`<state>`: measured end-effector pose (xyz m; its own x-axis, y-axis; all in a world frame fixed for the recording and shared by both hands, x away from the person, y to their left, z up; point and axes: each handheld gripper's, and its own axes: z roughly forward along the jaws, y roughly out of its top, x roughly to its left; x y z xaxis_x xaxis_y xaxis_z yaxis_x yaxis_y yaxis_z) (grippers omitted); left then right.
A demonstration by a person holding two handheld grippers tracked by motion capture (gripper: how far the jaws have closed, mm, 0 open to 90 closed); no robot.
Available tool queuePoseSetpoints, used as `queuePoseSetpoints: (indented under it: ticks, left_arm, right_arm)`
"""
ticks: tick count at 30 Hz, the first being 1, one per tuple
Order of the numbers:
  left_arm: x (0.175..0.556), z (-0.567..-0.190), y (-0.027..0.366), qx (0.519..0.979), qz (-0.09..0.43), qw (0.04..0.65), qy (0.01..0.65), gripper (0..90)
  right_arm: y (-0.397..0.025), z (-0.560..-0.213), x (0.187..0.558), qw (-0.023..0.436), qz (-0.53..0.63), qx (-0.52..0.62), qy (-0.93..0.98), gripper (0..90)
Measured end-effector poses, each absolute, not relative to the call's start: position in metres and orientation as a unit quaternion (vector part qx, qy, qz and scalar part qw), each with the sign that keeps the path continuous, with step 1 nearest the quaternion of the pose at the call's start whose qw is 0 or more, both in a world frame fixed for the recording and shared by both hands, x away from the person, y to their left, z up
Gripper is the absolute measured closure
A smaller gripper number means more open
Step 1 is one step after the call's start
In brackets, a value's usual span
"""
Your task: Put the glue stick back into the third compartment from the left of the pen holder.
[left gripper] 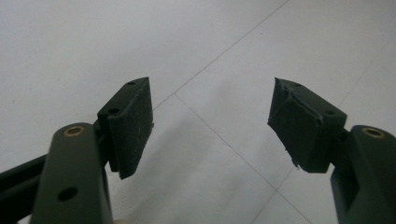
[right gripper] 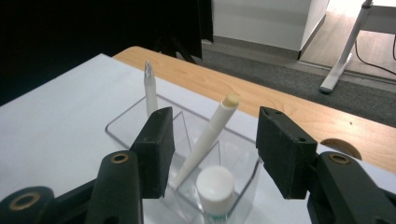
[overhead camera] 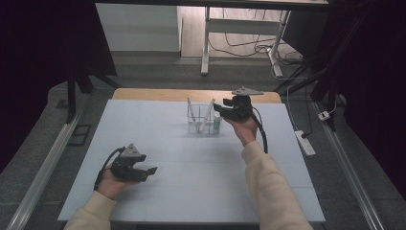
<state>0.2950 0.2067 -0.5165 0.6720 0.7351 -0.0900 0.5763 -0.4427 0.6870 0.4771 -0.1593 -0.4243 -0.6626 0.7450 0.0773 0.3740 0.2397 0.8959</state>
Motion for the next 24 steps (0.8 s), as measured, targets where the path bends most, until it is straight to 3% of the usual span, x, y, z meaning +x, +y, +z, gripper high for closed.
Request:
queuePoseSetpoints:
  ticks: [13, 24]
  left_arm:
    - [0.295, -0.516, 0.206, 0.842, 0.113, 0.354, 0.391, 30.3]
    - [0.293, -0.515, 0.205, 0.841, 0.116, 0.356, 0.391, 30.3]
  right_arm:
    - [-0.191, -0.437, 0.437, 0.147, 0.481, 0.328, 0.800, 46.0]
    - [-0.228, -0.456, 0.399, 0.158, 0.475, 0.317, 0.806, 46.5]
